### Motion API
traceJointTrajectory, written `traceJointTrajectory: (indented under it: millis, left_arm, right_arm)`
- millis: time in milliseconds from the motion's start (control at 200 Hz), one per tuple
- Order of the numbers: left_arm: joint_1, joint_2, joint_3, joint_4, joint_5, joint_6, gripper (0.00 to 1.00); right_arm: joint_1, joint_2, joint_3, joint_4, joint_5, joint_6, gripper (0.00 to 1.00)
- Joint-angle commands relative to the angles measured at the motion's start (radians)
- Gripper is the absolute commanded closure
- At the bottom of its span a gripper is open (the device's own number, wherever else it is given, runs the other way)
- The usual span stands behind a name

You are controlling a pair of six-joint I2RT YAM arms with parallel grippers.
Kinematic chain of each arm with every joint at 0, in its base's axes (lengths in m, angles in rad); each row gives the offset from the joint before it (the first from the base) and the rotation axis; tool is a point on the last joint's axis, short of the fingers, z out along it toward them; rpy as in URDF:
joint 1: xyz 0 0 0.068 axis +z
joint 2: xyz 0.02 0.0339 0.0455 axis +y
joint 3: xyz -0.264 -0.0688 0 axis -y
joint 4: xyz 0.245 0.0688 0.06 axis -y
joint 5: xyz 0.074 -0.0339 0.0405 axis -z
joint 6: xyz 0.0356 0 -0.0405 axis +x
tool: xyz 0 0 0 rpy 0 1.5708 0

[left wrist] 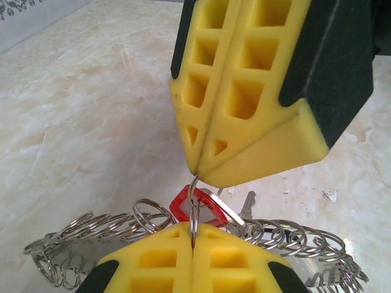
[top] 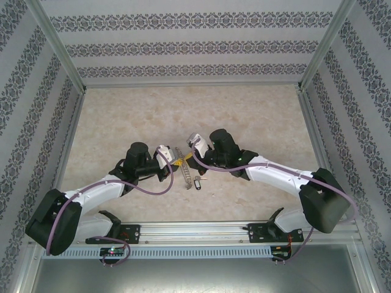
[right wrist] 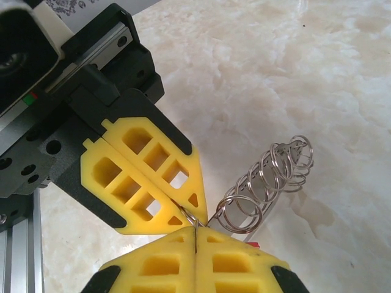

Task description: Put the keys on the keyring

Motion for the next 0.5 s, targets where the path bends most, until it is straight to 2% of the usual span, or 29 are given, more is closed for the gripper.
traceJointTrajectory:
  millis: [0,400,495]
  left_arm:
    - [-0.004,-0.022,-0.001,0.04,-0.001,-0.015,1.0]
    - [-0.005,-0.029,0.004,0.05,-0.004,-0.025,1.0]
    - [-0.005,-0.011,0.015,0.021,-0.018,-0.032,1.0]
  right_arm:
    - [0.007,0.023,0.038,0.008,-0.072,0.027,1.0]
    - [0.007,0.033,0.03,0.013,0.017,0.042,1.0]
    - [0.009,0.012,0.033,0.032,-0.02,0.029,1.0]
